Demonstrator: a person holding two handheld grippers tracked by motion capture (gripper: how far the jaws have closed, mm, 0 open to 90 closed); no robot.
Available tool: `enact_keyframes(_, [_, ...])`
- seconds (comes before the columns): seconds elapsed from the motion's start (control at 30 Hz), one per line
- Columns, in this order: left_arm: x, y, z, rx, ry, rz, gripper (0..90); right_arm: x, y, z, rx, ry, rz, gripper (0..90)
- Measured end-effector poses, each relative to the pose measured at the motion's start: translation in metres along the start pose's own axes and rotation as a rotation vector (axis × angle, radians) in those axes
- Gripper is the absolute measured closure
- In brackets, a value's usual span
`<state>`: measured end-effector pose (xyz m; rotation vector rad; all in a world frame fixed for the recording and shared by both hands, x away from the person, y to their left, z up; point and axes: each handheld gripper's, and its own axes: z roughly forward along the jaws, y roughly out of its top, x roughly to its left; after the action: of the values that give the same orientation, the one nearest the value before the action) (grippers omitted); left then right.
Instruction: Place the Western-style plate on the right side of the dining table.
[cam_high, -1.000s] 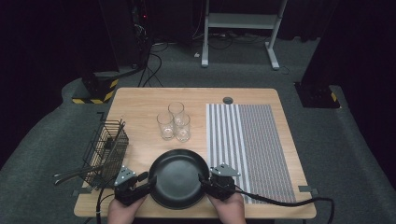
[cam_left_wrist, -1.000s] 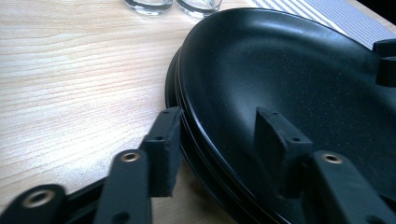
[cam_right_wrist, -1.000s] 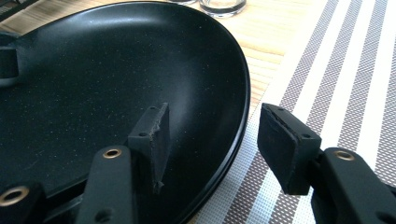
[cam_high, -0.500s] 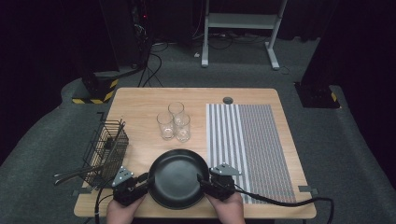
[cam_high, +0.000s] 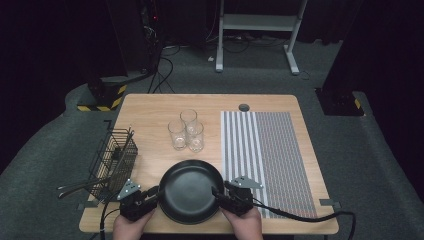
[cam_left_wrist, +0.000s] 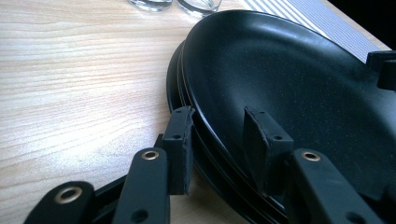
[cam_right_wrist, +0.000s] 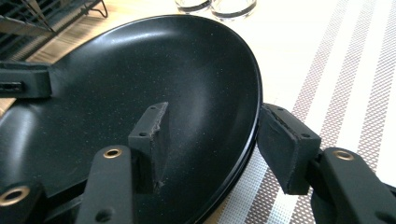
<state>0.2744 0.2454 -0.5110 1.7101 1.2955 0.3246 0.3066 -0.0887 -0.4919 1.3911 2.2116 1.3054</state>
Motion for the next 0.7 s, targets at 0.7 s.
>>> enact_keyframes(0.7, [-0.0002,0.0017,-0.0042,0.009,-0.006,-0.008,67.0,-0.0032,-0.0041,-0.0024,-0.015,0.035,0.063,43.7])
